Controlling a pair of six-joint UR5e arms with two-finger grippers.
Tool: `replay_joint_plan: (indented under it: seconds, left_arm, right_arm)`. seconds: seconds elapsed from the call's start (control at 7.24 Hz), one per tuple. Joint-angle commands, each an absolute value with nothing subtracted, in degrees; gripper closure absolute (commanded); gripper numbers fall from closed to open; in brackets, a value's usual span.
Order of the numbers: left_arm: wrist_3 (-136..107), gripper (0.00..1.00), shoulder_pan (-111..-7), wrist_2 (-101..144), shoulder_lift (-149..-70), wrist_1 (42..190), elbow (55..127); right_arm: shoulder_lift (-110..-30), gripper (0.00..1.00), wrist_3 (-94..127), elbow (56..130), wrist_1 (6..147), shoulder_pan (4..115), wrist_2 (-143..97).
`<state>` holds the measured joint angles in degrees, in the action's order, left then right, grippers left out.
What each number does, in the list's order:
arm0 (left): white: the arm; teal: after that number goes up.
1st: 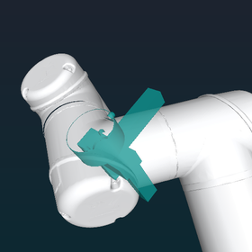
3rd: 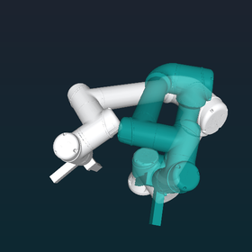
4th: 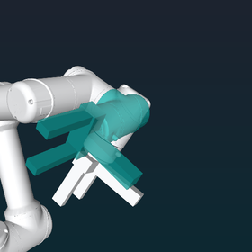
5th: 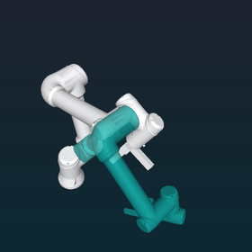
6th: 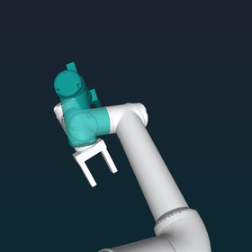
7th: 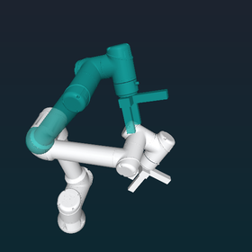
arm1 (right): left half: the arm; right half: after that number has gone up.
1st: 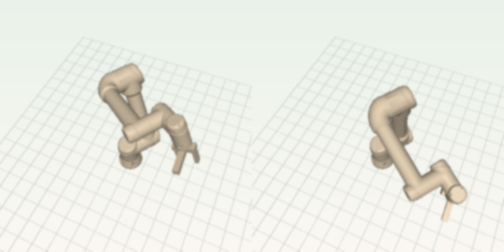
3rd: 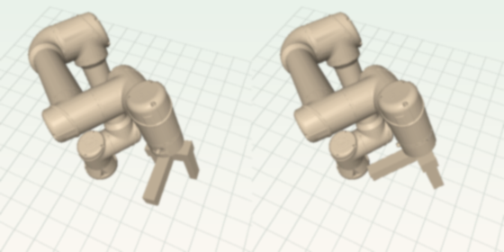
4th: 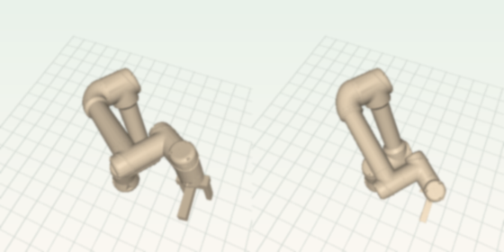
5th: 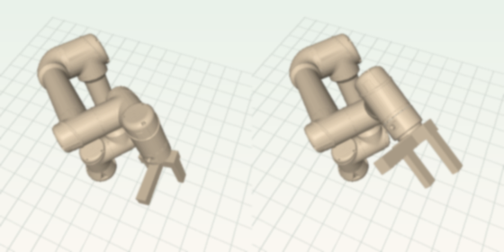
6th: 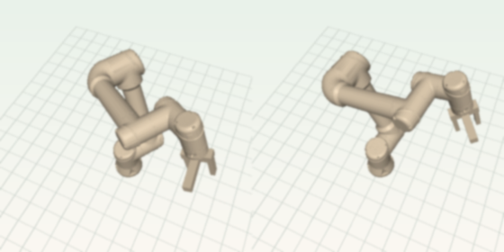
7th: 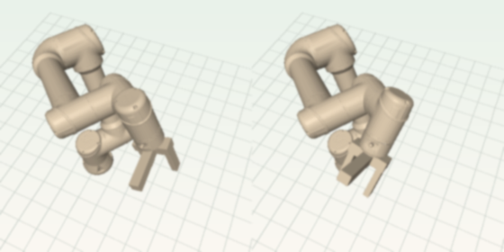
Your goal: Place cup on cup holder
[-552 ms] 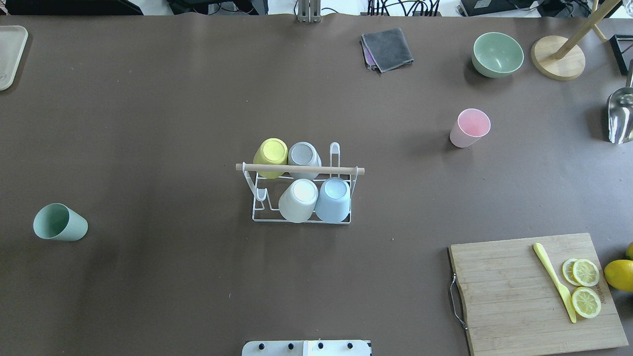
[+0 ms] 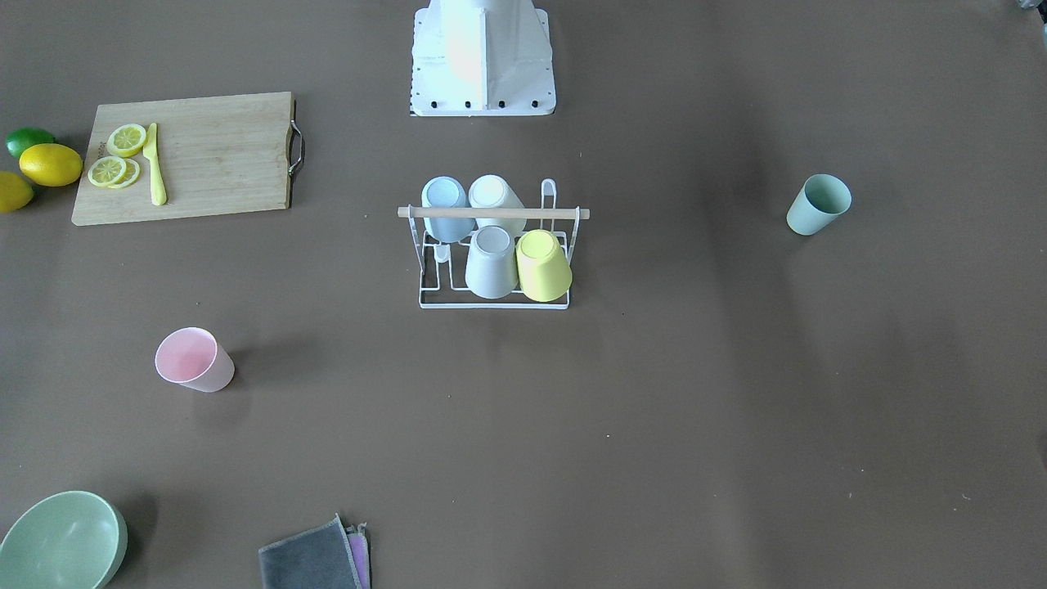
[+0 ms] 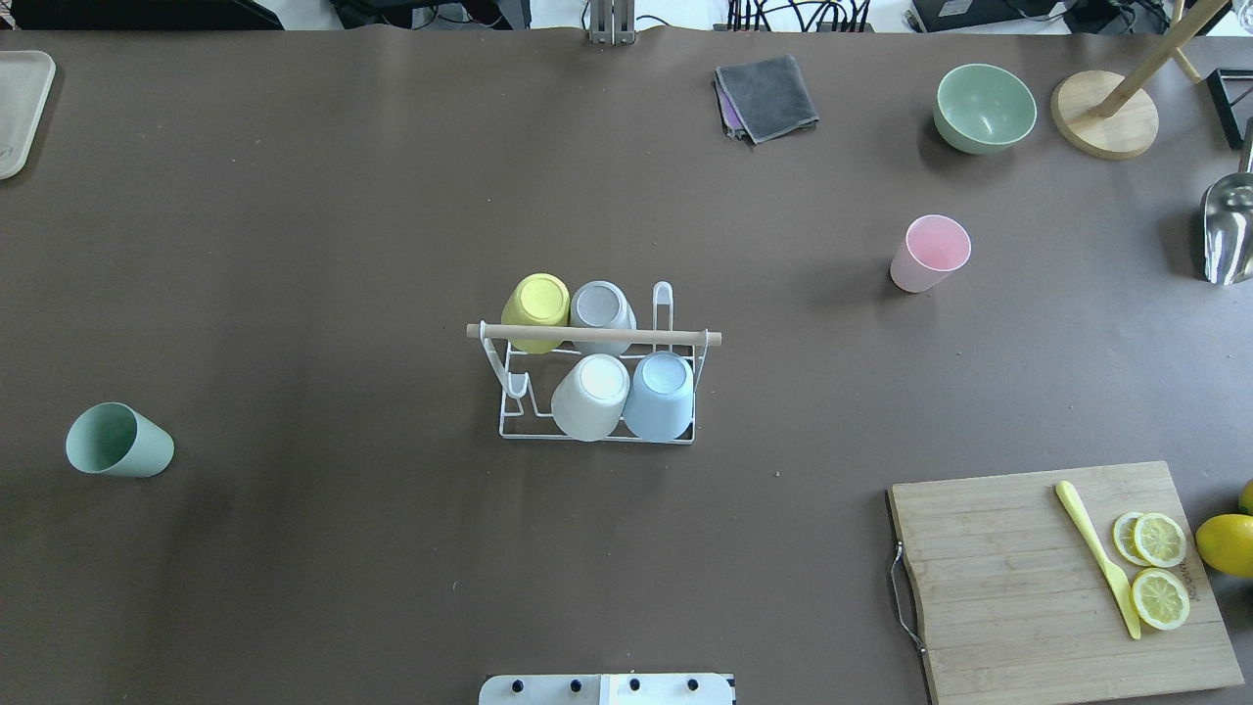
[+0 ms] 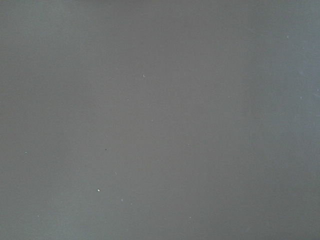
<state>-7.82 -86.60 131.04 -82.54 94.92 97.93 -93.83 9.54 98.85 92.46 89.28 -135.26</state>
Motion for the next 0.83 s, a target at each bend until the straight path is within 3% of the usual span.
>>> replay_joint_plan:
  seconds: [0.0,0.69]
  left_arm:
    - [-7.82,0.02,-86.57,131.04,-82.53,94.92,98.0]
    - [-7.91,0.02,-86.57,131.04,-82.53,94.83,98.0]
  right_arm:
    - [-93.78,0.0,9.06,99.22,92.37,89.21,-135.0]
    - [-93.43,0.0,7.91,99.23,90.53,89.21,-135.53]
